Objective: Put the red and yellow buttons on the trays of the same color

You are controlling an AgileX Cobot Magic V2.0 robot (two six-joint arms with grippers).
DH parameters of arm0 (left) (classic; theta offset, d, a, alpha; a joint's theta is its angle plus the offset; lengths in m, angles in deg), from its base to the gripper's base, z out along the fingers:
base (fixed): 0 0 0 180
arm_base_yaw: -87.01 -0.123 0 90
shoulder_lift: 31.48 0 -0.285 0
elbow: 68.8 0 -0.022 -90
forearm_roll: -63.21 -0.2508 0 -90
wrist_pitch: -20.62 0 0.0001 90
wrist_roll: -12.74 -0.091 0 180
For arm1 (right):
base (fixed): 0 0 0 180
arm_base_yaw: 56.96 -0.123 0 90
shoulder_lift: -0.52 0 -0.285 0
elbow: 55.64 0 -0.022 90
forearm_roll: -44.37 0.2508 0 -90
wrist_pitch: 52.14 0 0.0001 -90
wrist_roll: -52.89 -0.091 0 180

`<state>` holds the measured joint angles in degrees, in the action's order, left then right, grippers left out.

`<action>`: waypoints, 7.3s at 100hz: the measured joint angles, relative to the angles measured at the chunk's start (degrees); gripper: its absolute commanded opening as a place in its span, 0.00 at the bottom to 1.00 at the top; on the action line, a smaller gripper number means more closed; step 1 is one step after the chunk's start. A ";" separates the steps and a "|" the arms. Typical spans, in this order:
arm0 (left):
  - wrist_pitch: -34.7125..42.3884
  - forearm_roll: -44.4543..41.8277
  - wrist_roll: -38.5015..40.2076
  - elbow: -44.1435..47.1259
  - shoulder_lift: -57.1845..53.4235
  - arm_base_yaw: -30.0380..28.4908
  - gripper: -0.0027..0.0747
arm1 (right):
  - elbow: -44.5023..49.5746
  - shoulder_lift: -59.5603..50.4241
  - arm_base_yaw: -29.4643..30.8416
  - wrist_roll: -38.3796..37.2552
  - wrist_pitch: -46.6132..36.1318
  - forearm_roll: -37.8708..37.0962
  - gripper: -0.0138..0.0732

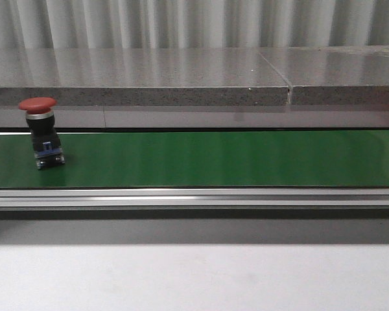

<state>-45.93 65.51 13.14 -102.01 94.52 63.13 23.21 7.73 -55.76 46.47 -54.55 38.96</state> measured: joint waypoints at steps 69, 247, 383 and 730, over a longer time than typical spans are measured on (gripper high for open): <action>-0.06 2.09 -1.48 15.92 -22.99 10.46 0.27 | 0.00 0.00 0.00 0.00 0.00 0.00 0.09; 17.93 5.82 -3.99 38.60 -36.57 26.05 0.47 | 0.00 0.00 0.00 0.00 0.00 0.00 0.09; 26.75 6.35 -4.08 78.66 -90.51 33.48 0.01 | -10.12 3.57 0.00 0.00 15.37 0.00 0.09; 26.75 6.44 -4.08 78.66 -90.66 33.48 0.01 | -83.76 91.46 10.99 14.66 58.20 9.42 0.50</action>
<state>-19.18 71.95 9.06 -23.35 3.86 96.62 -60.55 99.18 -44.77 61.13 3.64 48.38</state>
